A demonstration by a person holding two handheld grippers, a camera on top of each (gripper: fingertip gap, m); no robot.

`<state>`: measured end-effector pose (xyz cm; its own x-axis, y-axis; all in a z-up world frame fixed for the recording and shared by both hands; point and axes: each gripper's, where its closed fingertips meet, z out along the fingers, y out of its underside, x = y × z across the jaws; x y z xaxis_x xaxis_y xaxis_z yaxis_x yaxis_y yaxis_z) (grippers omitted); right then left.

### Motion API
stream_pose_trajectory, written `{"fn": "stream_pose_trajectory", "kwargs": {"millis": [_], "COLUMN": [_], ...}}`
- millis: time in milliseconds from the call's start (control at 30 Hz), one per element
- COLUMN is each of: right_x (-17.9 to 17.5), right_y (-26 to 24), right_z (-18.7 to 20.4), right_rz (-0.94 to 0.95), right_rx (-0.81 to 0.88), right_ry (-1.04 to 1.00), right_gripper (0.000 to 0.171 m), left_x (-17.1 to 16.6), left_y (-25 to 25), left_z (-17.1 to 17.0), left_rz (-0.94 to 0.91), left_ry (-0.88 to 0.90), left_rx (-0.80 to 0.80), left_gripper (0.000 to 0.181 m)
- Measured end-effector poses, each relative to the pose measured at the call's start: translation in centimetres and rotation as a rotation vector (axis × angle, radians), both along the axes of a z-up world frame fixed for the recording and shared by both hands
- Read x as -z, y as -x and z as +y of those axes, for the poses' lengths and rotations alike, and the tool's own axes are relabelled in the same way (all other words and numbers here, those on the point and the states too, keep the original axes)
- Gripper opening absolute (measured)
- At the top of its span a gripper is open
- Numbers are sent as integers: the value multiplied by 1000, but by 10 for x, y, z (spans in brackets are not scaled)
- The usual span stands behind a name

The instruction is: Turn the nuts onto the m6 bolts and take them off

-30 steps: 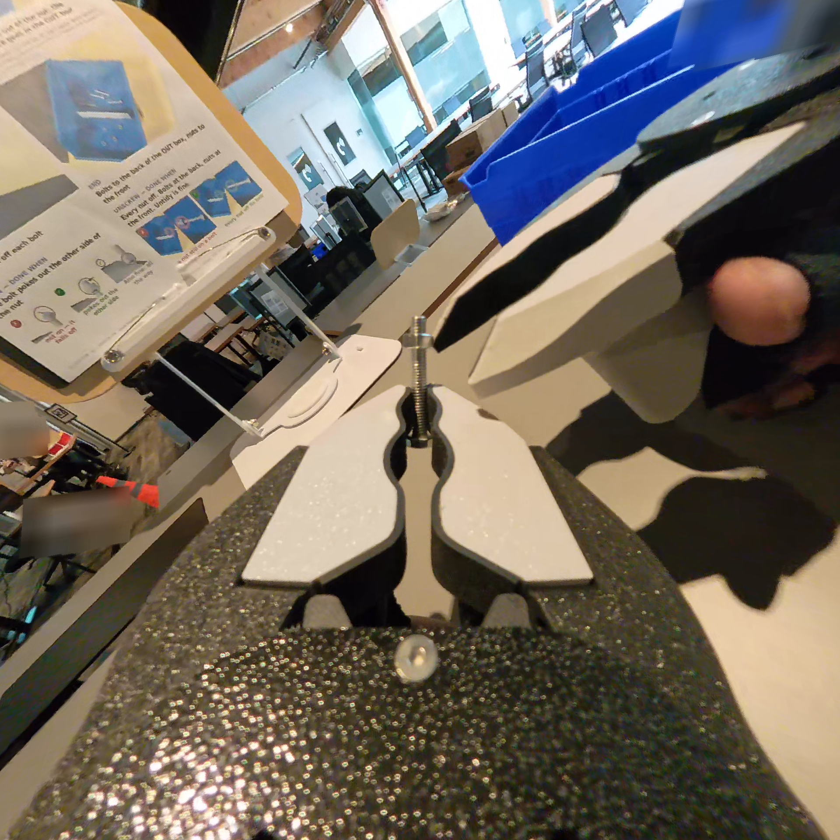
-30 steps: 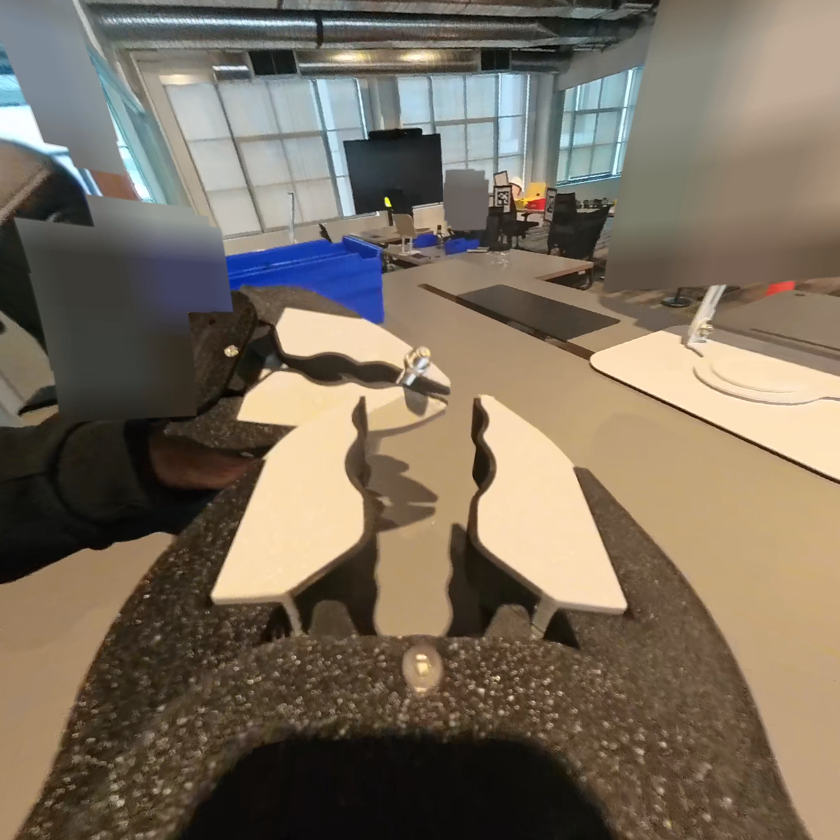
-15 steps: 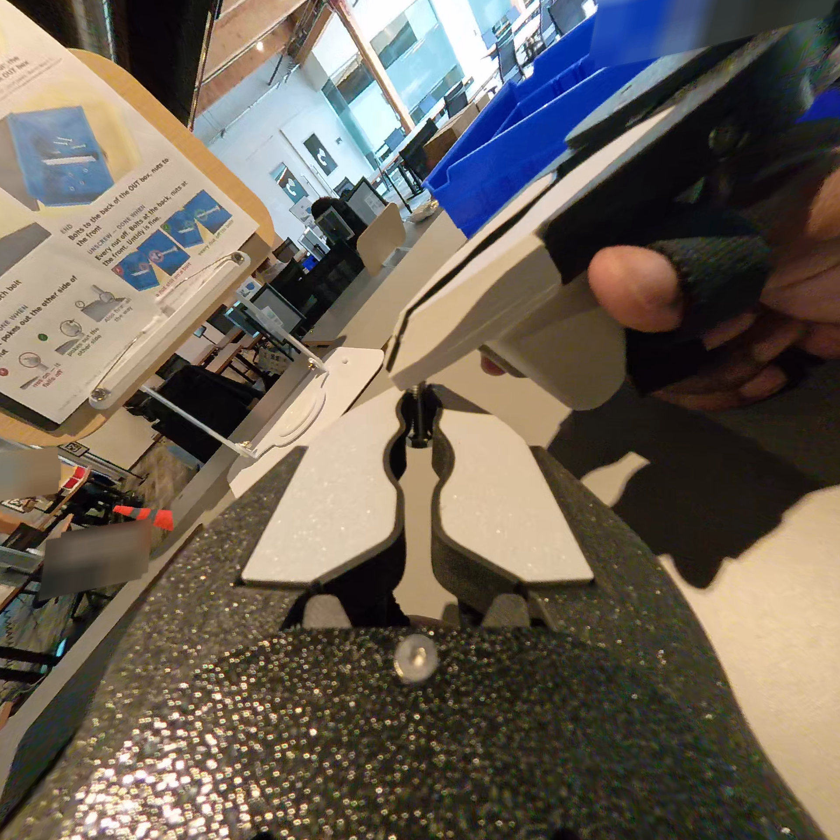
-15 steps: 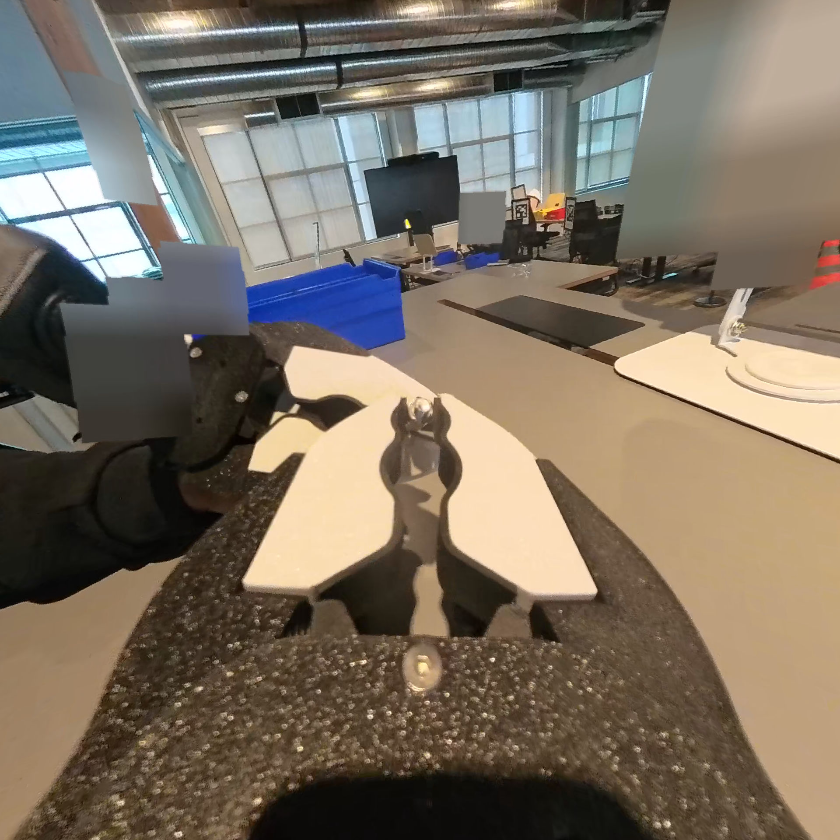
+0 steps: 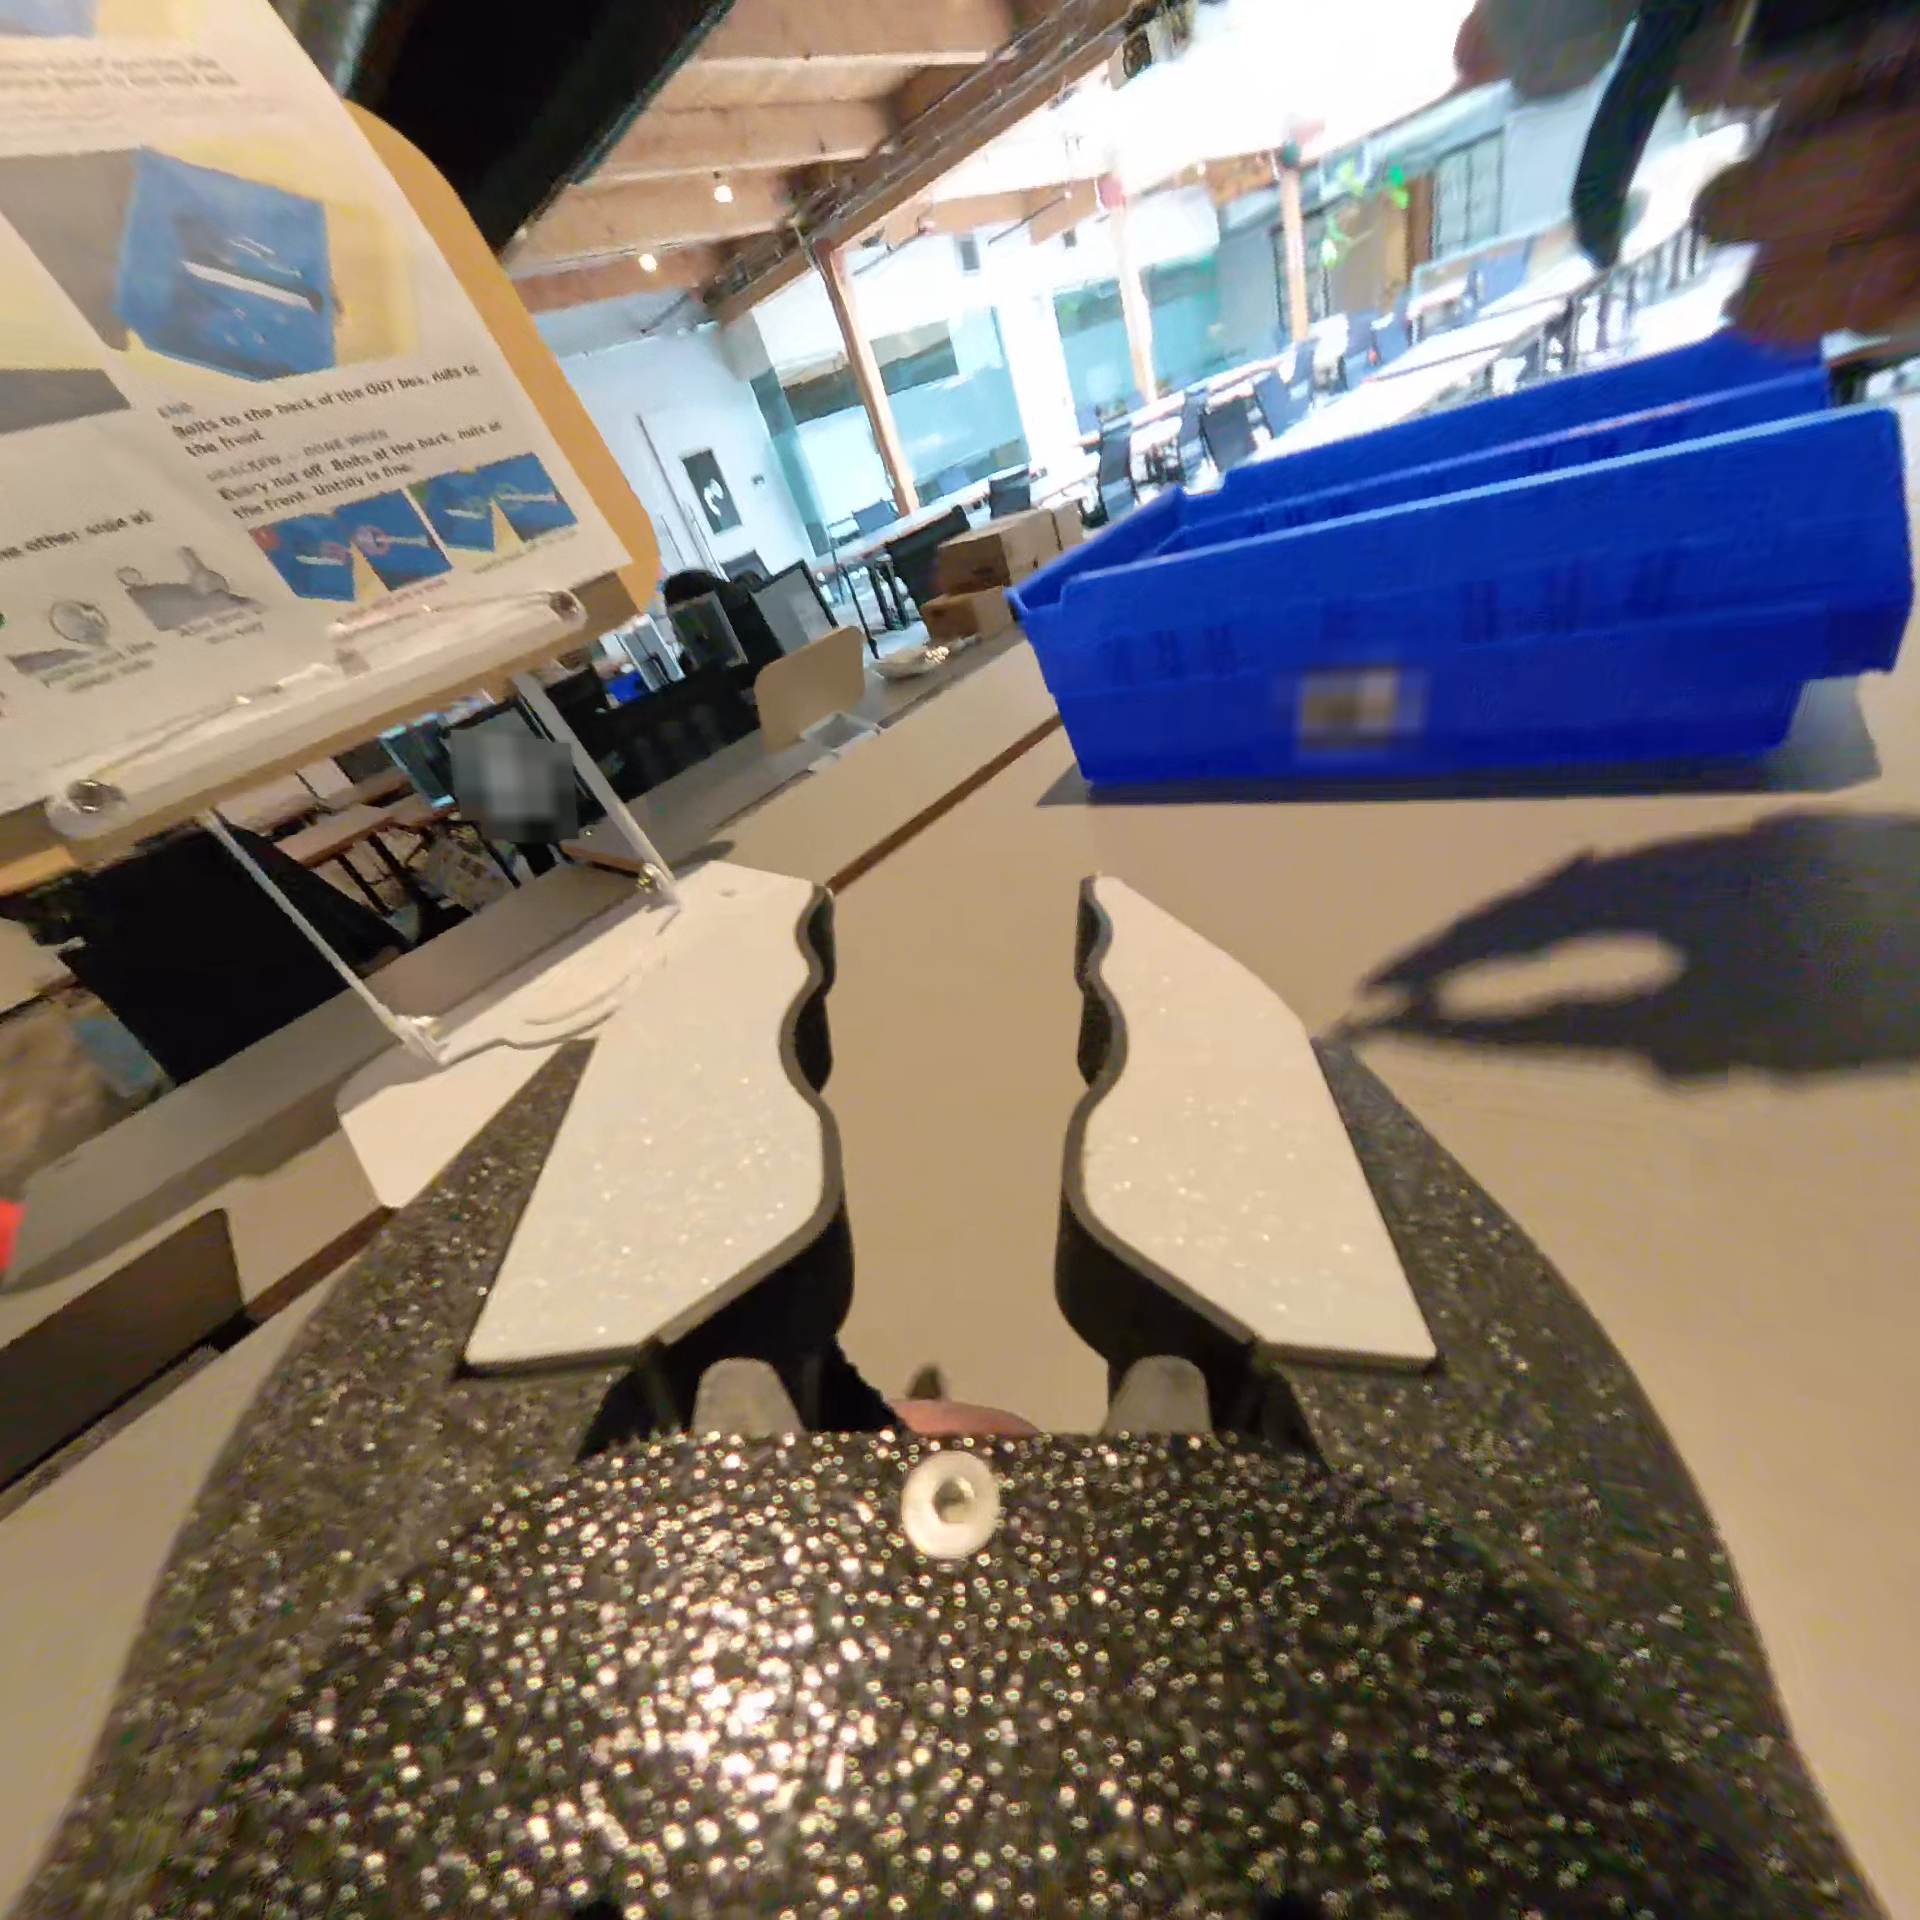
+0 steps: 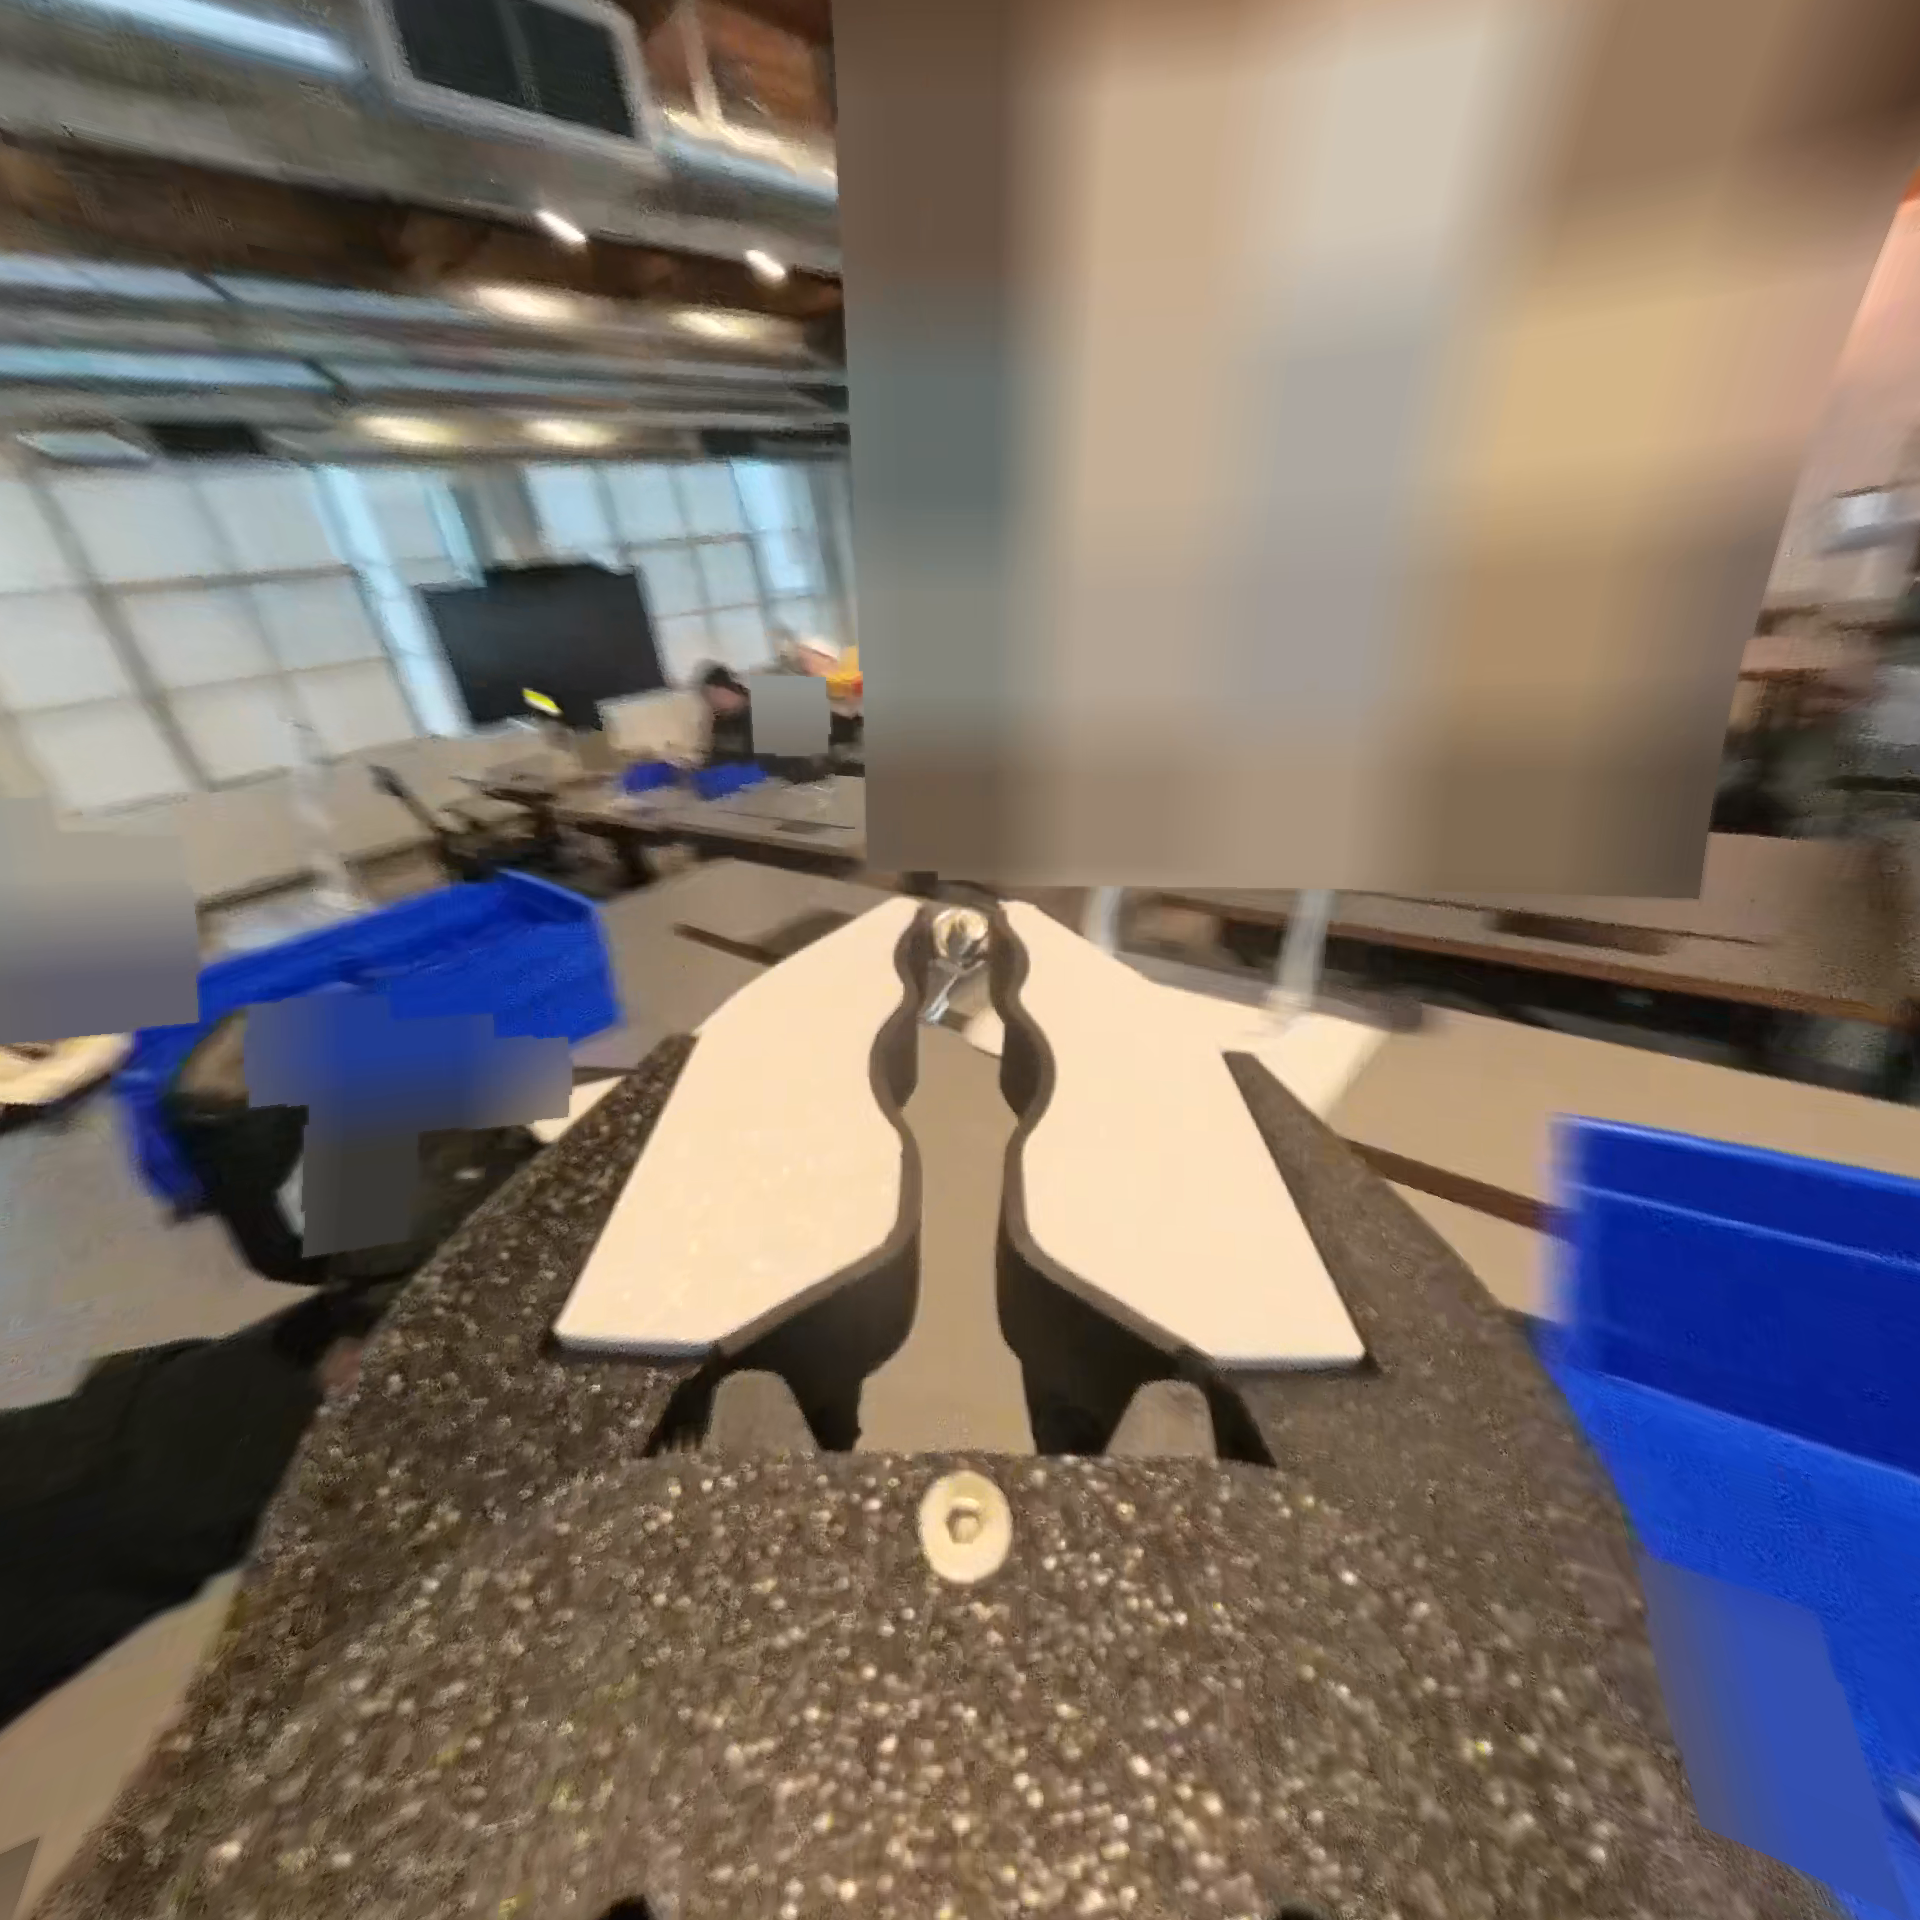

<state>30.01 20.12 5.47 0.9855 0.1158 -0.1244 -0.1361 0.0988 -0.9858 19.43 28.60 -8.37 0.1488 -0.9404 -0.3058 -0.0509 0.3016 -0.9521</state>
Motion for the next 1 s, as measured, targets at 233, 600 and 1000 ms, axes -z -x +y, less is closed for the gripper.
{"fn": "stream_pose_trajectory", "kwargs": {"millis": [233, 600, 1000], "right_x": [116, 223, 44], "right_y": [-162, -203, 4], "right_z": [-55, -74, -127], "right_rz": [-67, -80, -98], "right_rx": [183, 228, -27], "right_ry": [907, 1349, 295], "right_gripper": [11, 35, 39], "left_x": [14, 15, 16], "left_y": [-12, -6, 0], "left_z": [-9, -4, 13], "left_rz": [97, 102, 96], "left_ry": [-81, -94, -130], "left_rx": [22, 32, -12], "left_gripper": [41, 37, 37]}}
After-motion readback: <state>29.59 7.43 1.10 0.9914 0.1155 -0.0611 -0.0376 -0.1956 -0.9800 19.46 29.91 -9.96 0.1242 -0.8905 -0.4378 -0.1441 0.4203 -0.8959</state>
